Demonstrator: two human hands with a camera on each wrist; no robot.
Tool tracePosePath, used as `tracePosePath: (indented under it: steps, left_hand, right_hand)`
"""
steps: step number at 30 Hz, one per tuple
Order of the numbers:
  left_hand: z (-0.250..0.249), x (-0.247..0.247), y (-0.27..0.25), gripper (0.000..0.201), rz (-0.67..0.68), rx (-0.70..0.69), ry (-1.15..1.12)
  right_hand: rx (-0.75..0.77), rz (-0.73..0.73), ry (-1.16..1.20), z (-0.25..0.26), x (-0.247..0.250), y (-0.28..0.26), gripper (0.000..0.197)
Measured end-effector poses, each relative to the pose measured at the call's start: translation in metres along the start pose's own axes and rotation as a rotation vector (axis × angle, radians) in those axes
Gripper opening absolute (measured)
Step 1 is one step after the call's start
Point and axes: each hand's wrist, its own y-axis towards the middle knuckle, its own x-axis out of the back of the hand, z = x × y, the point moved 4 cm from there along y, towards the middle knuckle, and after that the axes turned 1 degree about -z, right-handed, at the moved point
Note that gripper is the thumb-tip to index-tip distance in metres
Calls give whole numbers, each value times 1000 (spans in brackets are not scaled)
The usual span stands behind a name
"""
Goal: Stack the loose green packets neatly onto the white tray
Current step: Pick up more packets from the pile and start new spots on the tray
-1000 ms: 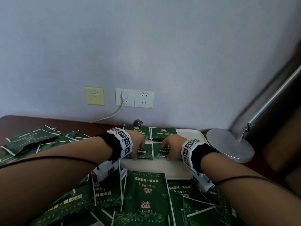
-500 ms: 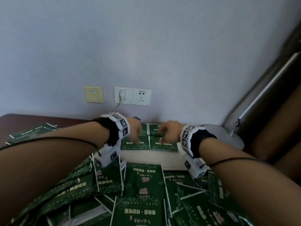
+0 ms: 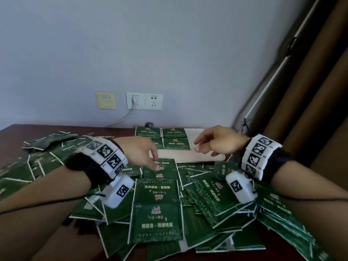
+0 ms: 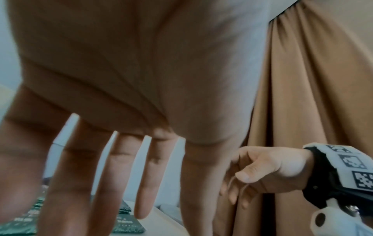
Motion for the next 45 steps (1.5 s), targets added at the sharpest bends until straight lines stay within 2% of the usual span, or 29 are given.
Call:
tracePosePath:
  steps: [2,5,11,14,21,24,30,32,35,37,42,44,45]
  left_hand:
    - [0,-18,-21,42,-8,3,-20]
    - [6,-39,-45,49,-45,37,-88]
    - [5,-85,-61,90,-7,124,-18]
    - [5,-97,-55,107,35,157,5]
    - [9,-104,-42,119,67,158,36]
    - [12,-104,-38,116,46,124,18]
    - [19,-102,-37,90,-101,61,-134]
    - [23,-102,-39,100,-86,45,-147]
    - [28,-106,-41,133,-2,28,-129]
    - [27,-107,-41,143,28,6,-77]
    - [29,-106,-35,130,-46,-6,-90]
    - [33,-106,-32,111,-102,-18,-124]
    - [34,-106,-31,95,-133,-23,-151]
  right_hand:
    - [-32,-10,-11,-17,-4,-30,17]
    - [-48,-69,93,-40,-10,-75,18]
    - [-181,-315,47,-86,-35,-138,30]
    - [-210,-361,-31,-100,-51,-143,43]
    - [-232,-366,-64,-100,-65,-138,67]
    - [-240,-348,-59,-99,-68,-137,71]
    - [-240,-365,-36,-101,-66,-134,72]
    - [-236,-374,-28,-101,-67,-134,75]
    - [-243,-359,-53,-98,-75,-134,89]
    - [-251,-351,-93,-95,-79,-135,91]
    - [-265,-402,-123,-88,-75,-137,70]
    - [-246,-429,-112,-88,-73,-136,60]
    - [-235,-448,-102,-89,-72,-136,55]
